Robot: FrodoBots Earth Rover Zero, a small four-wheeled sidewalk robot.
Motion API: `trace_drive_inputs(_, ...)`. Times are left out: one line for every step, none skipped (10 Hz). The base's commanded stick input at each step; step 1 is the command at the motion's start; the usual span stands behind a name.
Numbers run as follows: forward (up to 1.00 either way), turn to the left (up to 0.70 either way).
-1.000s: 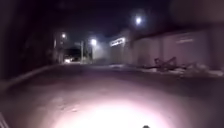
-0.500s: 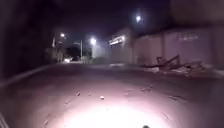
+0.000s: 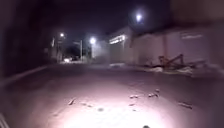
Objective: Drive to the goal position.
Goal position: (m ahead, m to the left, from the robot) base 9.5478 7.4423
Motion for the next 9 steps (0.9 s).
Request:
trace_drive_inputs(0.70, 0.01)
trace_drive_inputs(0.70, 0.01)
trace_drive_inputs(0.70, 0.01)
trace_drive_inputs(0.70, 0.01)
trace_drive_inputs(0.70, 0.01)
trace_drive_inputs(0.70, 0.01)
trace_drive_inputs(0.70, 0.01)
trace_drive_inputs(0.70, 0.01)
trace_drive_inputs(0.70, 0.01)
